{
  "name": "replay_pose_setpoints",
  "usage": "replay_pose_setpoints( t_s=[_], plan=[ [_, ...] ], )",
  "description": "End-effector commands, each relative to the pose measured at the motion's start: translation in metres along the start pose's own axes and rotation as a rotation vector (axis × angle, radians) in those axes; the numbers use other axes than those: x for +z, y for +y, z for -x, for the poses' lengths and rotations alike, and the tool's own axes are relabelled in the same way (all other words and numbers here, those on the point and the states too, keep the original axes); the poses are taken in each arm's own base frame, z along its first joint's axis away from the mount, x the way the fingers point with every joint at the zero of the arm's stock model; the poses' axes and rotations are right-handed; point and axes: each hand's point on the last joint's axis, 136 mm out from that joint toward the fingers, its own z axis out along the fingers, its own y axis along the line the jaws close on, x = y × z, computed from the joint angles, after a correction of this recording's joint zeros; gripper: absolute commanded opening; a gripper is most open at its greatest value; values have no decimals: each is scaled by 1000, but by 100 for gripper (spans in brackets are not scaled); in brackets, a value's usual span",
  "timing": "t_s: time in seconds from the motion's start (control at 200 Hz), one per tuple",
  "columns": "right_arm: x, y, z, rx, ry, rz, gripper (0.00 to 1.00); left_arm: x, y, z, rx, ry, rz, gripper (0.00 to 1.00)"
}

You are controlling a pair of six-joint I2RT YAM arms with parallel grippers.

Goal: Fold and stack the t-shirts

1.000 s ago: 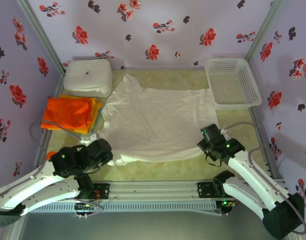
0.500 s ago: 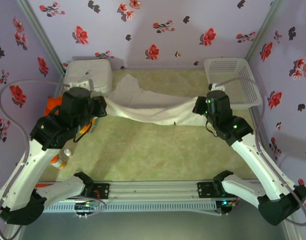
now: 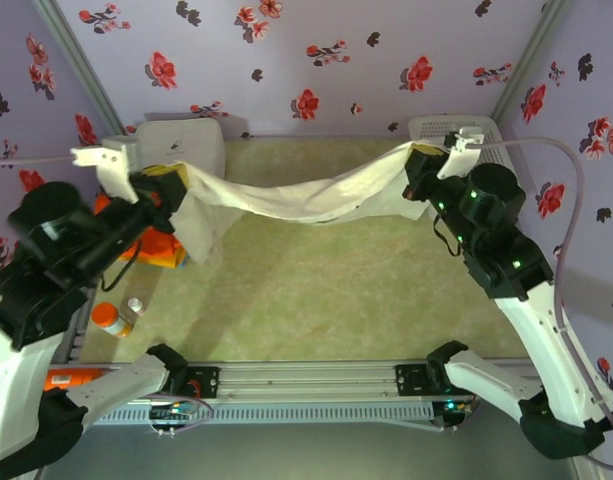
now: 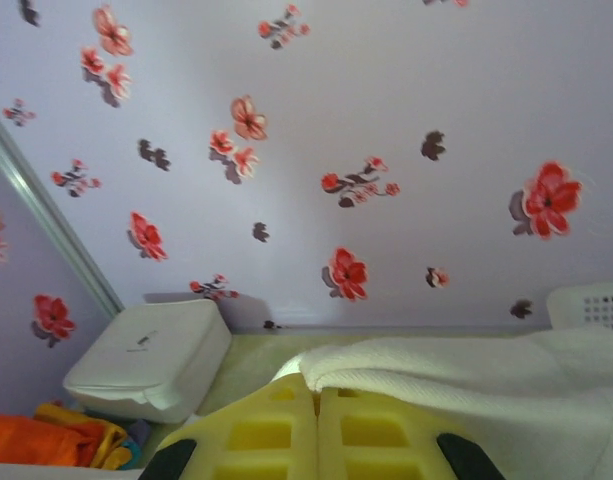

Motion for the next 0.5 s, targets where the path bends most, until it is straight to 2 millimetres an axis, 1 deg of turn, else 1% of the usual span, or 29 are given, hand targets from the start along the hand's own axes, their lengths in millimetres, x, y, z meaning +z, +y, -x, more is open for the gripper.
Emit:
replay_pose_setpoints(
  t_s=[0.0, 0.13, 0.205, 0.27, 0.39, 0.455, 0.495],
  plan=[
    [-34, 22, 41, -30, -122, 116, 0, -44, -14, 37, 80, -134, -79, 0],
    [-64, 31, 58, -24, -176, 177, 0, -76, -24, 56, 87, -194, -134, 0],
    [-83, 39, 68, -12, -207, 227, 0, -89, -32, 66, 78, -218, -179, 0],
    [-97, 41, 79, 7, -241, 246, 0, -98, -39, 75, 66, -245, -215, 0],
    [-116, 39, 97, 47, -297, 237, 0, -105, -43, 88, 51, -274, -231, 0],
    [-118, 31, 101, 75, -308, 198, 0, -104, -42, 92, 56, -287, -219, 0],
    [-112, 27, 98, 84, -290, 168, 0, -100, -34, 92, 51, -290, -174, 0]
  ],
)
